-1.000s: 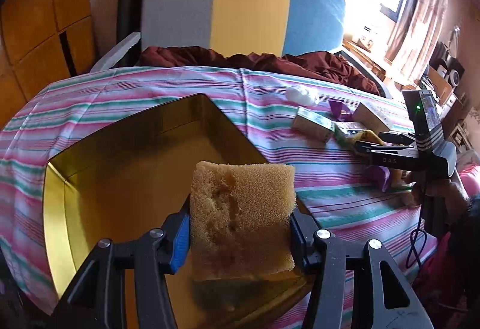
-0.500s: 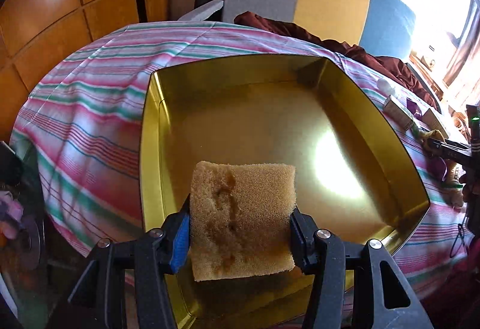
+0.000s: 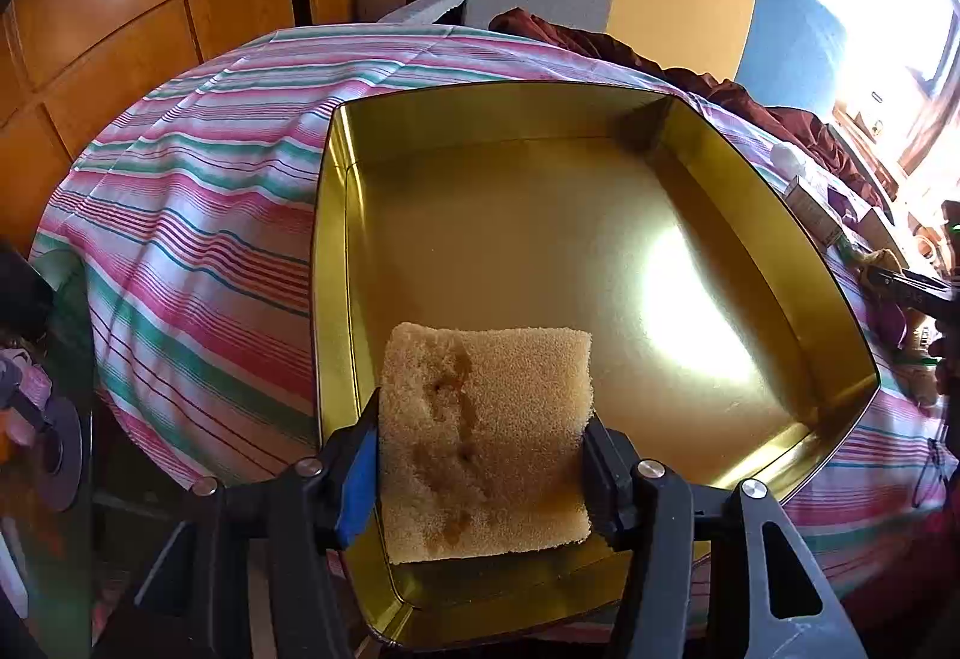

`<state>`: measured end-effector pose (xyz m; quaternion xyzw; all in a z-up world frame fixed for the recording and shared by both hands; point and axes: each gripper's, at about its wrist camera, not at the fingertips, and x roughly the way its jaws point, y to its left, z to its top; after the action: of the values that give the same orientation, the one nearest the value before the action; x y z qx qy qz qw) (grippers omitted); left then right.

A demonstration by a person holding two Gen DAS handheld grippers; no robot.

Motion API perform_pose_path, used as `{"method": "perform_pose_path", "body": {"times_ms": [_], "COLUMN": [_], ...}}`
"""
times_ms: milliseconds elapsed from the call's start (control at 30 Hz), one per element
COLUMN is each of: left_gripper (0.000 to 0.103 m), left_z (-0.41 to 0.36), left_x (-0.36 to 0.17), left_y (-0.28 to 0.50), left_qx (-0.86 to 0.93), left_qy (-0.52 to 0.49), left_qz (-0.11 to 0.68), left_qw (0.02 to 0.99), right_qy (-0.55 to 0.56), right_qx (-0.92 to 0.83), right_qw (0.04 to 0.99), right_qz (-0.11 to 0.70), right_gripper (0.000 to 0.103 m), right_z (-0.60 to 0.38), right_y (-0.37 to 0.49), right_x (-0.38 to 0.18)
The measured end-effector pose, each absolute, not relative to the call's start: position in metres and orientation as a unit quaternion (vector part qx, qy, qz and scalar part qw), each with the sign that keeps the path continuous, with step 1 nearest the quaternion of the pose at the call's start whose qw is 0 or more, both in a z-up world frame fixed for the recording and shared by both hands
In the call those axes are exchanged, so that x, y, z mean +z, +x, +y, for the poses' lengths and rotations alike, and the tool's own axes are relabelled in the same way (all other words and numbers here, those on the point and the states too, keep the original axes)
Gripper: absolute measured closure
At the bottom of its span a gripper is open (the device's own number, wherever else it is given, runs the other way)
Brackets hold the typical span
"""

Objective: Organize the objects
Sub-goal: 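Carry the sponge with the left gripper into the gold tray and release, then carry the yellow knit glove into the tray with the right gripper and release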

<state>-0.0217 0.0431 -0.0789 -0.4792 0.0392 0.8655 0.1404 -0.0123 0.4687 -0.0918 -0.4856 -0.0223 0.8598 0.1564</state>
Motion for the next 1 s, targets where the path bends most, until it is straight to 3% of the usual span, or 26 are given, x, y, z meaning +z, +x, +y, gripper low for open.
{"method": "perform_pose_path", "body": {"times_ms": [167,300,733,1000], "left_gripper": [0.041,0.022,0.022,0.019], "left_z": [0.046,0.047,0.026,0.013], "left_x": [-0.079,-0.069,-0.044,-0.041], "left_y": [-0.019,-0.012,-0.011,-0.014], "left_qx": [0.865,0.876,0.897,0.901], "left_qy": [-0.479,-0.458,-0.422,-0.415], "left_qz": [0.048,0.058,0.019,-0.005], "left_qw": [0.142,0.139,0.129,0.123], "right_qy": [-0.485,-0.482,-0.403,-0.396], "right_qx": [0.86,0.863,0.909,0.915], "right_qw": [0.156,0.151,0.098,-0.054], "right_qz": [-0.022,-0.019,0.045,0.046], "right_gripper": [0.057,0.062,0.066,0.066], "right_z": [0.468,0.468,0.43,0.33], "right_y": [-0.012,-0.011,0.011,0.006], "right_x": [-0.091,-0.089,-0.024,0.0]}}
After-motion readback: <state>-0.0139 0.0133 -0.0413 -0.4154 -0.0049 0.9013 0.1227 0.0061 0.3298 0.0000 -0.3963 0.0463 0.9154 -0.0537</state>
